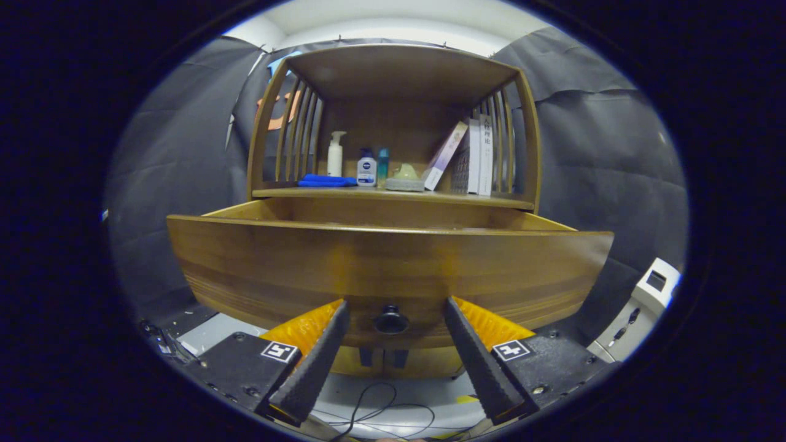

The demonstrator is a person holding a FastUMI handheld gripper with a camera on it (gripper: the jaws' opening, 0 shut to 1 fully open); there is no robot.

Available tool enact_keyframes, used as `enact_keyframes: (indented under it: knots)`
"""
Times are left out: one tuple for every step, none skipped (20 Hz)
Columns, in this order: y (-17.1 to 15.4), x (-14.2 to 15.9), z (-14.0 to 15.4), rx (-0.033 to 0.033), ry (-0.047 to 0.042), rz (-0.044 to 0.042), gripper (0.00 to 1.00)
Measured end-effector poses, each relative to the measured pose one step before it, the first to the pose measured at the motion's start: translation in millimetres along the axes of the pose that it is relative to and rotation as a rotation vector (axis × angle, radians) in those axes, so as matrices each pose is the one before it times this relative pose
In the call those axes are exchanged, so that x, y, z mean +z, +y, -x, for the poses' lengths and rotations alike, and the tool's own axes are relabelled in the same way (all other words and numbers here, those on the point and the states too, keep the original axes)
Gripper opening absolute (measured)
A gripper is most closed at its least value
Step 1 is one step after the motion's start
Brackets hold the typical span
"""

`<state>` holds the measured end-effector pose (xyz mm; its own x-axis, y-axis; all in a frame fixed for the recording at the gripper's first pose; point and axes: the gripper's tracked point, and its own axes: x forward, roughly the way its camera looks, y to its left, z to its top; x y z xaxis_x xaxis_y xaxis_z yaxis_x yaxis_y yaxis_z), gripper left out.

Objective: Pull open the drawer, take out the items inside it, and place them on the countertop above the cabinet.

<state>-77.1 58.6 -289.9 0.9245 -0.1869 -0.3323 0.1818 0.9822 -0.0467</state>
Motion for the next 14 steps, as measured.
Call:
enact_keyframes:
  knots:
    - [-0.73,1.53,-1.67,0.00435,-0.00056,-0.00161,1.0]
    - [0.38,0.8,-1.61,0.00161,-0.00228,-0.00035,1.0]
    - [0.27,1.22,-1.03,0.00123,-0.00274,0.00124,1.0]
    - [0.1,-1.13,0.39,0.00085,-0.00005,-0.00413,1.0]
    - [0.17,0.76,-1.84,-0.00035,-0.00095,-0.00152,1.0]
    - [-0.95,0.59,-1.7,0.00058,0.0029,-0.00107,1.0]
    - [-0.08,2.88,-4.36,0.00203,0.00117,-0.00408,0.99]
    - [0.8,2.15,-2.41,0.0024,-0.0026,-0.01276,1.0]
    - [1.18,0.69,-3.87,0.0032,0.01293,-0.01164,1.0]
    - [1.43,1.69,-3.22,0.00042,-0.00355,-0.00554,0.99]
    - [-0.4,4.86,-5.15,-0.00041,-0.00406,0.00266,0.99]
    - [0.07,5.4,-5.95,-0.0002,-0.00968,0.00382,1.0]
    - [0.49,-0.21,-6.78,-0.00143,0.00965,-0.00213,0.99]
    - [0.55,-1.36,-4.65,0.00025,0.00655,0.01451,0.99]
